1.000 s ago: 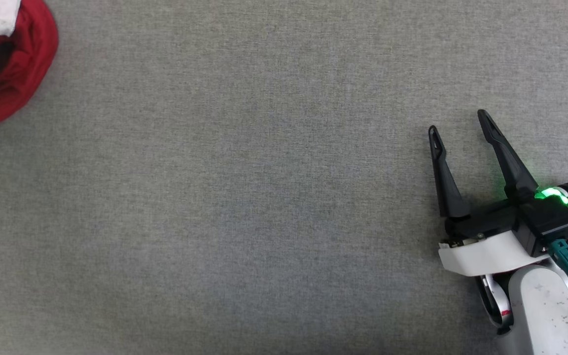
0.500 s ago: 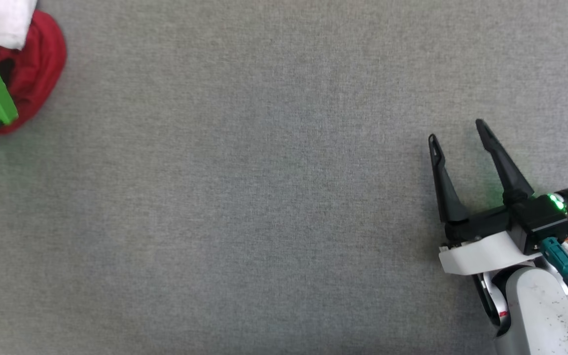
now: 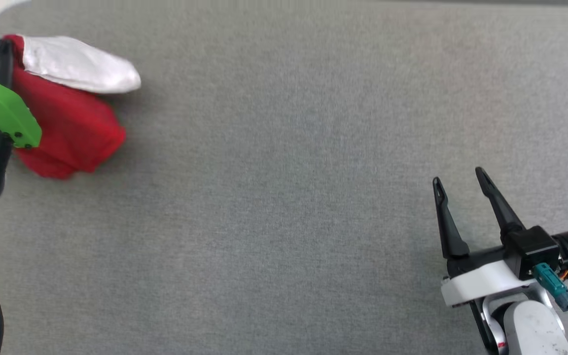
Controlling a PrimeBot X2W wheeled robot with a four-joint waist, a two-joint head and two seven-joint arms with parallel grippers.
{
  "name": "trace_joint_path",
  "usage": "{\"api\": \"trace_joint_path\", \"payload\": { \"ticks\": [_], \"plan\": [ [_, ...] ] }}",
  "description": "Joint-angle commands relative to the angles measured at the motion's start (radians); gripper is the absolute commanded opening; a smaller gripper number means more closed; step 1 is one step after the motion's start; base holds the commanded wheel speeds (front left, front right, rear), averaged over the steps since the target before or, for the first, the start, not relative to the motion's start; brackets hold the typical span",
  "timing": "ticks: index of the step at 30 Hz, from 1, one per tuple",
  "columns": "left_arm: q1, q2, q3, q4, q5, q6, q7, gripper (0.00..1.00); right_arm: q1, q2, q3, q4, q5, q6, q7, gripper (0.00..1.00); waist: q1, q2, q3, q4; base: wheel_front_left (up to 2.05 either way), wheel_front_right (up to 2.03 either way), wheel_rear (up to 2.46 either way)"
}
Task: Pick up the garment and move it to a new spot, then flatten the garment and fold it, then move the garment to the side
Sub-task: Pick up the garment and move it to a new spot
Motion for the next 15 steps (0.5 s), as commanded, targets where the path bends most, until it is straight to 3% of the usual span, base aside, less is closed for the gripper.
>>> {"api": "trace_joint_path", "payload": {
  "ticks": [1, 6, 15],
  "plan": [
    [0.027, -0.003, -0.004, -0.032, 0.018, 0.013, -0.028, 0.0, 0.014, 0.007, -0.006, 0.008, 0.006, -0.001, -0.008, 1.0, 0.0, 0.0, -0.122, 0.016, 0.0, 0.0, 0.0],
    [0.072, -0.014, -0.03, -0.157, 0.047, 0.037, -0.06, 0.0, 0.041, 0.013, -0.025, 0.017, 0.016, -0.001, -0.009, 1.0, 0.0, 0.0, -0.184, 0.004, 0.0, 0.0, 0.0],
    [0.104, -0.073, -0.106, -0.379, 0.064, 0.068, 0.011, 0.0, 0.076, 0.017, -0.073, 0.011, 0.024, -0.001, -0.009, 1.0, 0.0, 0.0, -0.238, -0.055, 0.0, 0.0, 0.0]
  ]
}}
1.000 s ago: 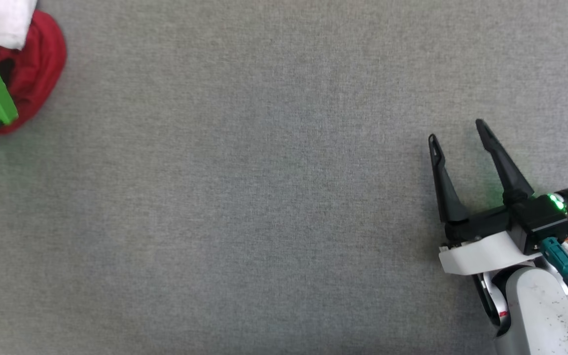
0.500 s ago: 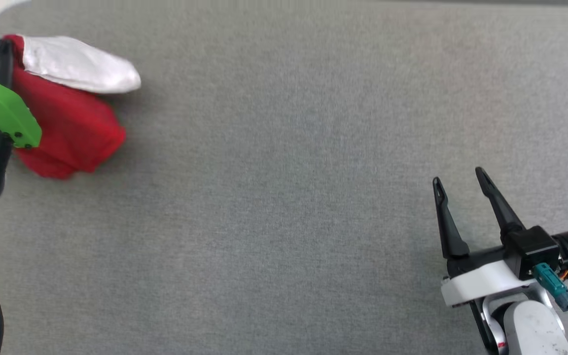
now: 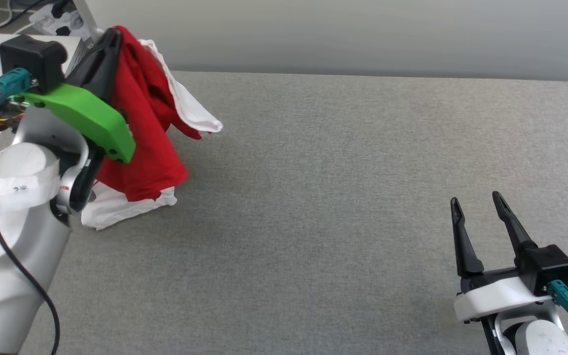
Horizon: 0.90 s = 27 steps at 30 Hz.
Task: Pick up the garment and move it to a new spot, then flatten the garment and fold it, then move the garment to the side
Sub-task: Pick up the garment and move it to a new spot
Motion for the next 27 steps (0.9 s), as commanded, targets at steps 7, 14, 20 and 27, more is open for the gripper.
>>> {"api": "trace_joint_path", "payload": {
  "ticks": [7, 14, 20, 27],
  "plan": [
    [0.001, -0.128, -0.06, -0.08, 0.005, 0.036, 0.002, 0.0, 0.012, 0.002, -0.055, -0.013, 0.019, -0.001, -0.009, 1.0, 0.0001, 0.0, -0.021, -0.096, 0.0, 0.0, 0.0],
    [0.045, -0.31, -0.175, -0.016, 0.006, 0.039, -0.031, 0.0, -0.002, 0.002, -0.149, -0.027, 0.01, -0.001, -0.009, 1.0, 0.0001, 0.0, 0.002, -0.166, 0.0, 0.0, 0.0],
    [0.118, -0.44, -0.313, 0.109, 0.031, 0.024, -0.035, 0.0, -0.011, 0.002, -0.171, -0.035, 0.006, -0.001, -0.009, 1.0, 0.0001, 0.0, 0.028, -0.21, 0.0, 0.0, 0.0],
    [0.183, -0.498, -0.442, 0.263, 0.026, -0.023, 0.006, 1.0, -0.012, 0.002, -0.152, -0.018, 0.014, -0.001, -0.009, 1.0, 0.0001, 0.0, 0.045, -0.221, 0.0, 0.0, 0.0]
  ]
}}
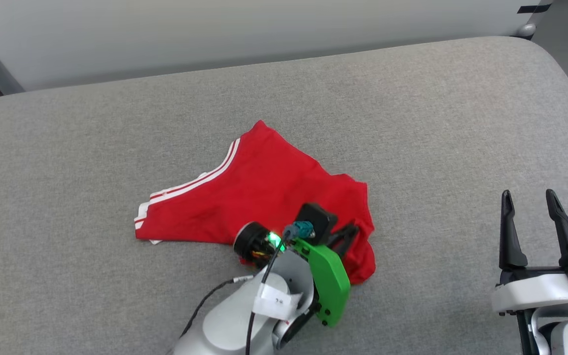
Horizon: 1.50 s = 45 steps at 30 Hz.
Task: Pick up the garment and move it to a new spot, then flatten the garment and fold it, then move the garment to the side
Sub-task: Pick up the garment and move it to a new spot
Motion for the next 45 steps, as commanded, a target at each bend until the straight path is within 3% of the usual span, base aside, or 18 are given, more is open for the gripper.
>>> {"api": "trace_joint_path", "payload": {
  "ticks": [1, 13, 19, 24, 30, 35, 45],
  "plan": [
    [0.02, -0.006, -0.009, 0.018, -0.006, -0.011, 0.0, 1.0, -0.011, -0.001, 0.007, 0.005, 0.008, -0.001, -0.006, 1.0, 0.0001, -0.0001, 0.005, -0.001, 0.0, 0.0, 0.0],
    [-0.014, -0.012, 0.027, 0.043, -0.045, -0.025, -0.19, 1.0, 0.01, -0.001, 0.014, 0.028, -0.002, -0.001, -0.006, 1.0, 0.0001, -0.0001, -0.063, 0.093, 0.0, 0.0, 0.0],
    [-0.03, 0.067, 0.089, -0.015, -0.013, 0.001, -0.243, 1.0, 0.037, -0.001, 0.01, 0.036, -0.016, -0.001, -0.006, 1.0, 0.0001, -0.0001, -0.125, 0.157, 0.0, 0.0, 0.0],
    [0.031, 0.153, 0.233, -0.154, 0.004, 0.063, -0.254, 1.0, 0.059, -0.001, 0.019, 0.038, -0.017, -0.001, -0.005, 1.0, 0.0001, -0.0001, -0.158, 0.192, 0.0, 0.0, 0.0],
    [0.24, 0.206, 0.426, -0.344, 0.063, 0.088, -0.255, 1.0, 0.081, -0.001, 0.027, 0.04, -0.01, -0.001, -0.004, 1.0, 0.0001, -0.0001, -0.17, 0.214, 0.0, 0.0, 0.0],
    [0.435, 0.165, 0.557, -0.439, 0.153, 0.052, -0.255, 1.0, 0.097, -0.001, 0.037, 0.046, -0.006, -0.001, -0.003, 1.0, 0.0001, -0.0001, -0.17, 0.229, 0.0, 0.0, 0.0],
    [0.526, 0.049, 0.653, -0.433, 0.29, -0.027, -0.255, 1.0, 0.104, -0.001, 0.056, 0.066, 0.005, -0.001, -0.004, 1.0, 0.0001, -0.0001, -0.175, 0.232, 0.0, 0.0, 0.0]
  ]
}}
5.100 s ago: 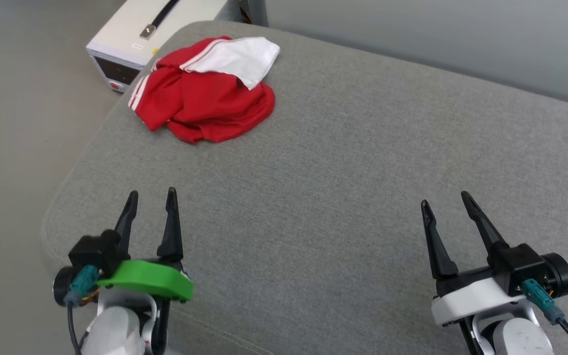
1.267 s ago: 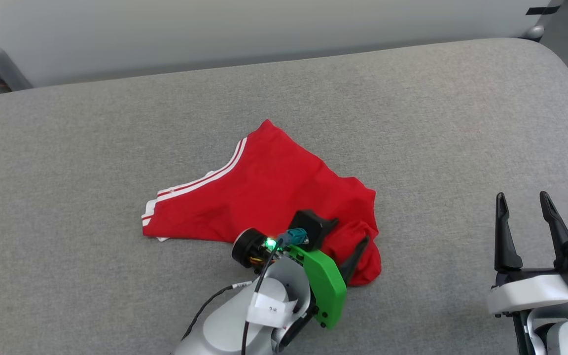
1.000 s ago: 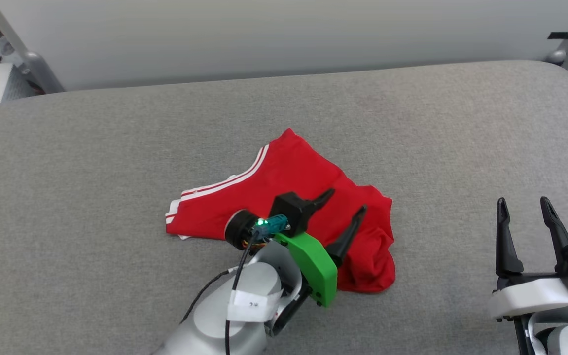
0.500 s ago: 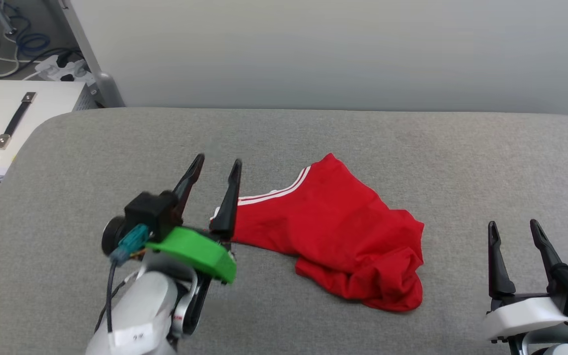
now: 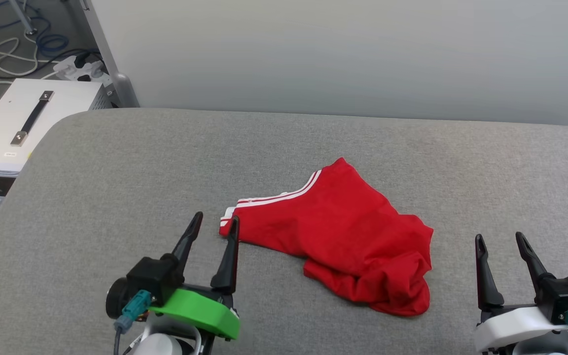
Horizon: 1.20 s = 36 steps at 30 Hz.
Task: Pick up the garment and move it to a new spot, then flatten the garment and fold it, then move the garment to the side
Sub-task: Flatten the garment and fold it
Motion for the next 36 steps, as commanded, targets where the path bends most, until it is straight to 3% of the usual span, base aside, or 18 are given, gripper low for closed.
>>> {"api": "trace_joint_path", "payload": {
  "ticks": [1, 12, 17, 21, 30, 36],
  "plan": [
    [0.014, -0.012, 0.021, -0.001, 0.012, -0.01, -0.006, 1.0, 0.01, -0.002, 0.004, 0.004, 0.011, -0.001, -0.004, 1.0, 0.0, 0.0, -0.003, -0.001, 0.0, 0.0, 0.0],
    [0.034, -0.059, 0.086, -0.012, 0.077, -0.055, -0.006, 1.0, 0.017, -0.002, 0.011, 0.009, 0.031, -0.001, -0.004, 1.0, 0.0, 0.0, -0.006, 0.001, 0.0, 0.0, 0.0],
    [0.02, -0.067, 0.087, -0.02, 0.085, -0.063, -0.006, 1.0, -0.009, -0.026, 0.04, -0.02, 0.042, -0.001, 0.062, 1.0, 0.0, 0.0, 0.027, 0.023, 0.0, 0.0, 0.0],
    [-0.002, -0.07, 0.098, -0.029, 0.087, -0.066, -0.006, 1.0, -0.076, -0.11, 0.122, -0.042, 0.109, -0.001, 0.226, 1.0, 0.0, 0.0, 0.077, 0.048, 0.0, 0.0, 0.0],
    [-0.066, -0.071, 0.075, -0.042, 0.057, -0.063, -0.006, 1.0, -0.317, -0.378, 0.317, -0.06, 0.422, -0.001, 0.829, 1.0, 0.0, 0.0, 0.191, 0.135, 0.0, 0.0, 0.0],
    [-0.101, -0.071, 0.046, -0.047, 0.038, -0.051, -0.006, 1.0, -0.473, -0.41, 0.313, -0.027, 0.546, -0.001, 1.136, 1.0, 0.0, 0.0, 0.261, 0.201, 0.0, 0.0, 0.0]
  ]
}}
